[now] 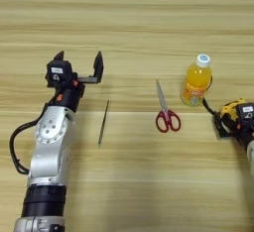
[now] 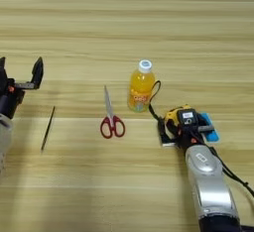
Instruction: Move the objects on the table
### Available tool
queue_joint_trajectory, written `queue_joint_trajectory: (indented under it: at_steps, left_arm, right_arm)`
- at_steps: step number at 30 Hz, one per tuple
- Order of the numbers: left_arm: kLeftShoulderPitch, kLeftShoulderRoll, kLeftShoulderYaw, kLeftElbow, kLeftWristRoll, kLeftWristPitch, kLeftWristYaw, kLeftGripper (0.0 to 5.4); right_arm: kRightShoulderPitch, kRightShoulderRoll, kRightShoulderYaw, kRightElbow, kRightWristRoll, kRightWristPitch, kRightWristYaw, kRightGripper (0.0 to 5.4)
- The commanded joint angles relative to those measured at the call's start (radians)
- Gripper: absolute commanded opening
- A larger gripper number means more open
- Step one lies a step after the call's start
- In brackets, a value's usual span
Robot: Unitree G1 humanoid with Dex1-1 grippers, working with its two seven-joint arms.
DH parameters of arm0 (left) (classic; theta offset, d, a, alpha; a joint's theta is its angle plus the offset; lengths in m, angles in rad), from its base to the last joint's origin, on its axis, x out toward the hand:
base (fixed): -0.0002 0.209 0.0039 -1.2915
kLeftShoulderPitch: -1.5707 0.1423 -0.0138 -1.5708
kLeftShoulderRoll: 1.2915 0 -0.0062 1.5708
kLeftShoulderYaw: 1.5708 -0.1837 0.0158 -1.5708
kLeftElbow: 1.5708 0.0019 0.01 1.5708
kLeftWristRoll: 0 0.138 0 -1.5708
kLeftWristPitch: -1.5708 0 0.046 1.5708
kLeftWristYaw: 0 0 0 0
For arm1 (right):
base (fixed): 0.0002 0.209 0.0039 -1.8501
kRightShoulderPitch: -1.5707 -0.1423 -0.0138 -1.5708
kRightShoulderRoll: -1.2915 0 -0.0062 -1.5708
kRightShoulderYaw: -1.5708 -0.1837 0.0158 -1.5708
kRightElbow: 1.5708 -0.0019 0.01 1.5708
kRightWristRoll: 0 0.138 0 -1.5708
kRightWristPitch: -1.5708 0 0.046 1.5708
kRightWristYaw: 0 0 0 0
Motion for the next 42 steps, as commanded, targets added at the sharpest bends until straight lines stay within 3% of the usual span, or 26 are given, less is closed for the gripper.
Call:
queue_joint_trajectory:
  at_steps: [1,13,18,23,27,34,42]
  left_arm:
    - [-0.004,0.007,0.0,0.0,0.006,0.002,0.001,5.4]
    - [-0.004,0.006,0.0,0.001,0.007,0.002,0.003,5.4]
    - [-0.005,0.002,-0.003,0.001,0.012,0.001,0.007,5.4]
    - [-0.007,-0.001,-0.004,0.005,0.016,0.0,0.007,5.4]
    - [-0.006,-0.004,-0.005,0.001,0.018,0.002,0.01,5.4]
    - [-0.007,-0.007,-0.007,-0.003,0.022,0.005,0.017,5.4]
    - [-0.014,-0.008,-0.007,0.008,0.023,0.003,0.023,5.4]
  right_arm:
    - [-0.008,0.0,-0.009,0.023,0.017,0.028,0.01,4.88]
    - [-0.009,-0.002,-0.013,0.02,0.02,0.009,0.003,4.72]
    - [0.004,-0.008,-0.016,-0.068,0.016,0.01,-0.004,4.72]
    - [0.004,-0.014,-0.03,-0.216,0.032,0.063,-0.002,4.72]
    - [0.077,-0.014,-0.023,-0.416,0.057,0.159,0.023,4.72]
    - [0.186,-0.028,0.02,-0.619,0.073,0.279,0.069,4.72]
    - [0.248,-0.055,0.16,-0.771,0.065,0.363,0.137,4.72]
